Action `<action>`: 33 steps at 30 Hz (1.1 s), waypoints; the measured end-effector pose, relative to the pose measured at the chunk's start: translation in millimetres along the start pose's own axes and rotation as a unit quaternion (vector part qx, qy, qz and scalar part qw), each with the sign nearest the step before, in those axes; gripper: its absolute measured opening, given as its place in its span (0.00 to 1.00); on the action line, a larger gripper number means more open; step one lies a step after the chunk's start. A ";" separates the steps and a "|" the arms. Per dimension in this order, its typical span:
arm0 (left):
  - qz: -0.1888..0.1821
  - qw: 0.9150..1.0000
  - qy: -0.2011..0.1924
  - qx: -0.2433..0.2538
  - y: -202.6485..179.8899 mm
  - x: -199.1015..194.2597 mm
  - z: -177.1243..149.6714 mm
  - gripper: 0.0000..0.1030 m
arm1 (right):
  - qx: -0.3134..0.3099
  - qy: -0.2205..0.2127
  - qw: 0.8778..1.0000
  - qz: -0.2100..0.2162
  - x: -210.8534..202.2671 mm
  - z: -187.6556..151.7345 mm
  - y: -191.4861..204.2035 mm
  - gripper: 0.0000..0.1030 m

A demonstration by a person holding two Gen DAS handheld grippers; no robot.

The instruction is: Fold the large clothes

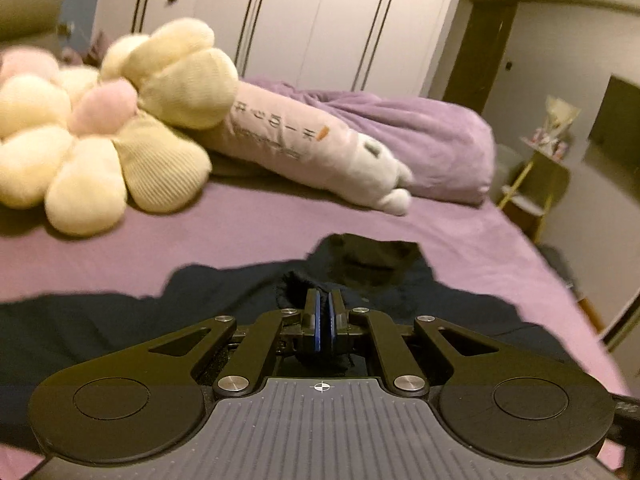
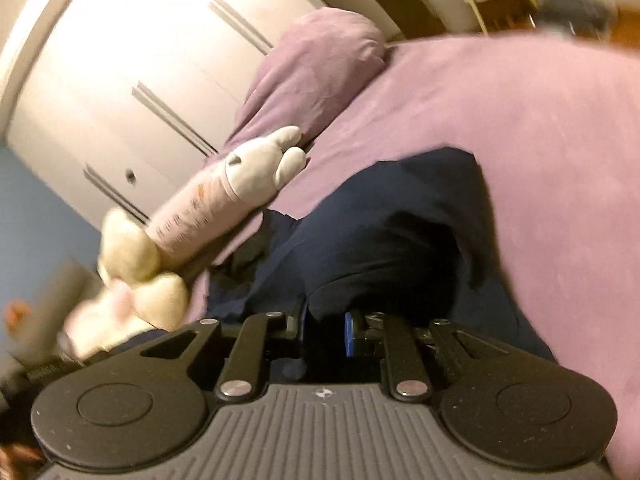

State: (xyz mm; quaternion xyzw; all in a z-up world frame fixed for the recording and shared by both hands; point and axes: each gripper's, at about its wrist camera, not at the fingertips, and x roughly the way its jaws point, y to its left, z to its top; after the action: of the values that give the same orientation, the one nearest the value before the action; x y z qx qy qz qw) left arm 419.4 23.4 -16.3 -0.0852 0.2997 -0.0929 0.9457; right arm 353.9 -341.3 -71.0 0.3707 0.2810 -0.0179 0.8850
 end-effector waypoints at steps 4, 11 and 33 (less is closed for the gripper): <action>0.023 1.000 0.005 0.020 4.7 17.2 -4.5 0.06 | -0.050 0.074 0.996 -0.011 26.1 -7.3 9.7 0.27; 0.035 0.999 0.011 0.018 22.9 32.7 -13.6 0.06 | -0.109 -0.008 0.994 -0.023 -42.2 7.1 7.3 0.63; 0.086 0.996 0.023 0.002 57.2 62.9 -29.6 0.07 | -0.024 0.046 0.997 -0.055 20.1 7.8 -16.0 0.39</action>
State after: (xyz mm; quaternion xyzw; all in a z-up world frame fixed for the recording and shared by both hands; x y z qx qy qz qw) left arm 459.8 61.5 -87.3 -0.0548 0.3272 -0.0139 0.9433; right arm 370.7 -354.5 -87.1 0.3337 0.3418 -0.0424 0.8775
